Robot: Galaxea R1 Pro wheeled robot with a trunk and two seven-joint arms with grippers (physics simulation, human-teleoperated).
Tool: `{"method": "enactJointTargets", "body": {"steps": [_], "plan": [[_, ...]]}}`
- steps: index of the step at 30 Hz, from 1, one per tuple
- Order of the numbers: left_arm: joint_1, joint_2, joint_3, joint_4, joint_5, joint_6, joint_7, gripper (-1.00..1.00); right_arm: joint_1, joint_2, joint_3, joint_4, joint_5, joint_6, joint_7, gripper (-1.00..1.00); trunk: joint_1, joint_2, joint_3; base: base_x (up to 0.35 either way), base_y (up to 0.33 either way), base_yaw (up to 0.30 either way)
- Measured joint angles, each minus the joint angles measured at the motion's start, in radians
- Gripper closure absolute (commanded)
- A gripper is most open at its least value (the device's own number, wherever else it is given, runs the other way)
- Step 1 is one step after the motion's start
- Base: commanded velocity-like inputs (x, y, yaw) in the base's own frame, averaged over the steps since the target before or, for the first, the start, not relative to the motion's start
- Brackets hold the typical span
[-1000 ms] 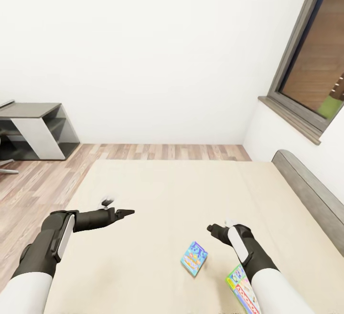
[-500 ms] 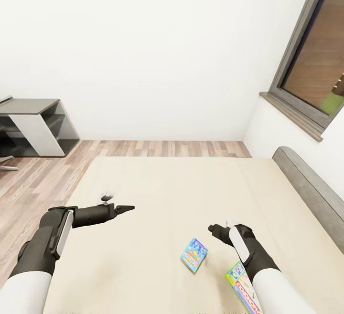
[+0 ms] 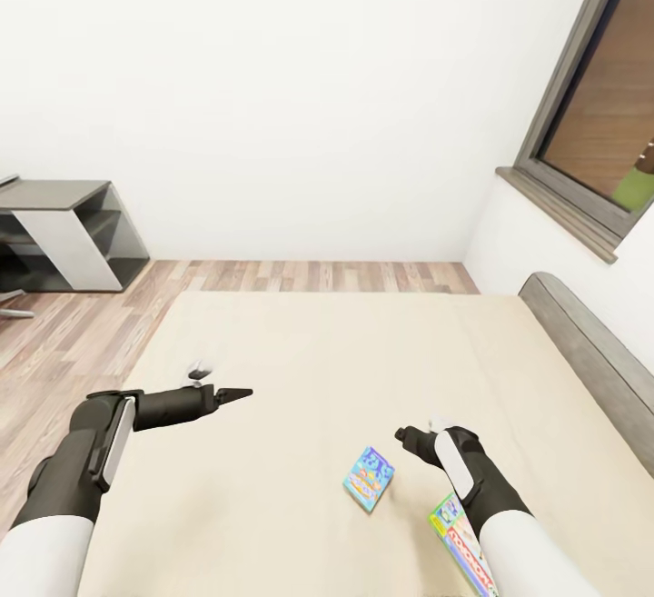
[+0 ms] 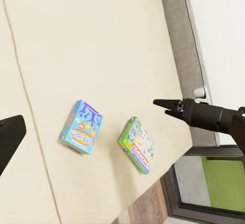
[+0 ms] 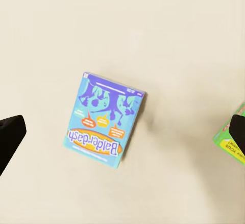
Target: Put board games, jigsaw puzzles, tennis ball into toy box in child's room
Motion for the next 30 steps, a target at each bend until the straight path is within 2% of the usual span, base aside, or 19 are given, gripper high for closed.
{"method": "enactJointTargets", "body": {"steps": [30], "plan": [[0.000,0.001,-0.001,-0.002,0.003,0.000,-0.004,-1.00,0.000,0.001,0.000,0.000,0.000,0.000,0.000,-1.00,0.000,0.000,-0.049,0.000,0.000,0.000]]}}
